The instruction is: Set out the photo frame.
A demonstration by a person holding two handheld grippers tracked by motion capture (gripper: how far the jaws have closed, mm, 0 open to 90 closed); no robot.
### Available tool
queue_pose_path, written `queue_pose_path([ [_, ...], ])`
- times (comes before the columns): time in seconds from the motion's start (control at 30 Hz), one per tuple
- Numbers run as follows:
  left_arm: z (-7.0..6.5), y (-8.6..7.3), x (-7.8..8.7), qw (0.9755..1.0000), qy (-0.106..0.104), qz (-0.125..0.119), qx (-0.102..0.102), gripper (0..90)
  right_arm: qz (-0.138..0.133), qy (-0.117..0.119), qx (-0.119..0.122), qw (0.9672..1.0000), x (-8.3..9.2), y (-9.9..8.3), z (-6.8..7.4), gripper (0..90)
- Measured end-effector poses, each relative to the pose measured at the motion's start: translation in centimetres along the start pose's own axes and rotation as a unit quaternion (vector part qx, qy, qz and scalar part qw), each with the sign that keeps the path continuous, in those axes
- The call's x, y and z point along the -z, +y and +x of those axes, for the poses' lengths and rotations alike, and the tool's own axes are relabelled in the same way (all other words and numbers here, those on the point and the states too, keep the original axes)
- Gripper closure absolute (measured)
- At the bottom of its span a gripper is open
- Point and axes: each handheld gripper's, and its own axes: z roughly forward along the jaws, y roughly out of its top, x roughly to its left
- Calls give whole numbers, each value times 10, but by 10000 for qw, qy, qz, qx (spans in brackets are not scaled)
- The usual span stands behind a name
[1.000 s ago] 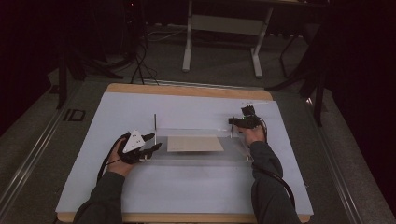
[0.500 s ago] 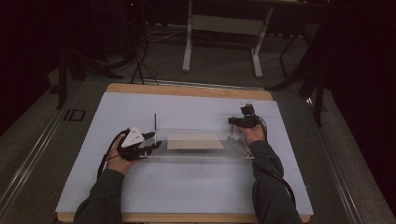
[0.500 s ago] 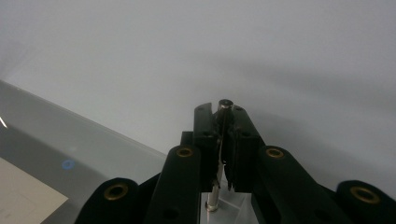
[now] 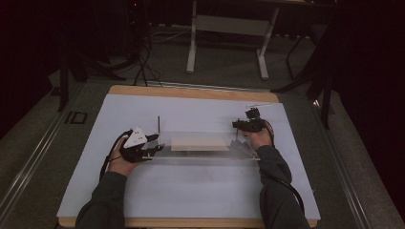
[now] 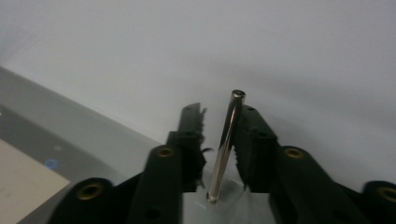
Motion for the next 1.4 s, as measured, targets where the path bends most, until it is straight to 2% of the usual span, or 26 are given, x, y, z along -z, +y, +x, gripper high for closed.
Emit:
queue_pose_path([
  [0.07,0,0,0,10000,-8,1,17,519,-82,-19,112,9999,6,-2,1,651],
  [0.3,3,3,0,10000,-54,42,66,520,-286,-152,399,9987,26,-13,1,634],
  [0.57,4,5,0,9999,-77,68,98,521,-360,-289,546,9974,40,-35,-3,645],
  [0.77,5,6,0,9998,-105,89,124,521,-394,-291,639,9968,45,-52,-7,648],
  [0.97,6,7,0,9998,-124,99,145,520,-417,-149,909,9949,49,-64,-5,699],
  [1.13,7,7,0,9997,-142,115,180,520,-395,-150,1020,9939,51,-67,-4,692],
  [1.33,9,8,0,9996,-166,120,200,520,-415,72,1196,9919,51,-73,-1,628],
  [1.37,9,8,0,9995,-188,116,219,519,-520,186,1289,9901,51,-73,1,588],
  [1.4,9,9,0,9995,-194,126,216,519,-582,202,1336,9891,51,-72,2,569],
])
